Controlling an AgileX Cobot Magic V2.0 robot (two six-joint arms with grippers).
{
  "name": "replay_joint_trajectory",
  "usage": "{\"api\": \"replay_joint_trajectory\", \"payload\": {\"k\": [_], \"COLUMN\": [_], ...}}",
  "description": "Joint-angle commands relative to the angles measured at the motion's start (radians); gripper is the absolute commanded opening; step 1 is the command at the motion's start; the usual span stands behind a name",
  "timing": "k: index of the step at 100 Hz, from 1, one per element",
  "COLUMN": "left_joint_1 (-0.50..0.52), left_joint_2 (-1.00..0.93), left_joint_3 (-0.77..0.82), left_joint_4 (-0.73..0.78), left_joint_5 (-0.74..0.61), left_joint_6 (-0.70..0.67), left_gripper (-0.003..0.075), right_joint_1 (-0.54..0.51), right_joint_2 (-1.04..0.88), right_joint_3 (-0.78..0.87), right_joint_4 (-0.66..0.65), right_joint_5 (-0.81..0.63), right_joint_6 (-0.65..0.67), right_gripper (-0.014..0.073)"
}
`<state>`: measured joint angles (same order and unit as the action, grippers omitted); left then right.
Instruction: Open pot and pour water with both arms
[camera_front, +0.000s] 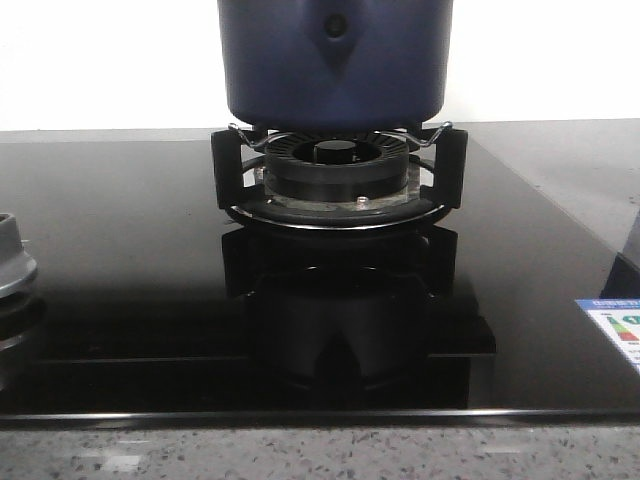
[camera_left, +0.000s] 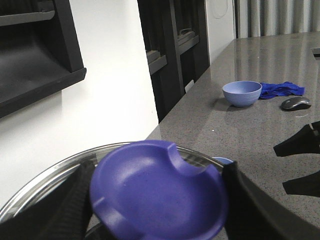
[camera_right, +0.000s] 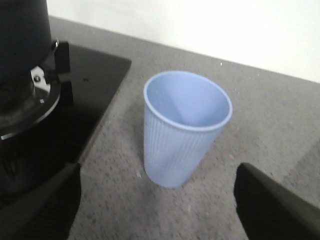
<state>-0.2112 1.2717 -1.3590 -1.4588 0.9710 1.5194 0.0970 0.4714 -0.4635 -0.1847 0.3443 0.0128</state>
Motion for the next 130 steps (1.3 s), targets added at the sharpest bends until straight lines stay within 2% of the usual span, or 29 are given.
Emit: {"api": "replay_joint_trajectory", "payload": {"k": [1, 10, 37, 60, 84, 130], "left_joint_1": [0.002, 0.002, 0.002, 0.002, 0.002, 0.002], "left_joint_2": [-0.033, -0.033, -0.033, -0.03, -0.028, -0.025], "left_joint_3": [-0.03, -0.03, -0.03, -0.03, -0.03, -0.03], "left_joint_4": [-0.102, -0.102, -0.102, -0.102, -0.103, -0.103], "left_joint_5": [-0.013, -0.013, -0.009, -0.009, -0.009, -0.009], "left_joint_6": [-0.009, -0.009, -0.009, -0.009, -0.009, -0.009], "left_gripper": [0.0249, 0.0249, 0.0249, 0.0249, 0.0249, 0.0249], "right_joint_1": [-0.027, -0.067, -0.161, -0.16, -0.16, -0.16], "right_joint_2": [0.023, 0.043, 0.121, 0.217, 0.343, 0.619], "right_joint_3": [0.0, 0.036, 0.097, 0.097, 0.097, 0.097], "right_joint_4": [-0.018, 0.002, 0.098, 0.121, 0.13, 0.132], "right_joint_5": [-0.16, -0.256, -0.403, -0.456, -0.583, -0.944], "right_joint_6": [0.029, 0.044, 0.044, 0.044, 0.044, 0.044], "right_gripper": [0.0566, 0.0566, 0.0566, 0.0566, 0.0566, 0.0566]}}
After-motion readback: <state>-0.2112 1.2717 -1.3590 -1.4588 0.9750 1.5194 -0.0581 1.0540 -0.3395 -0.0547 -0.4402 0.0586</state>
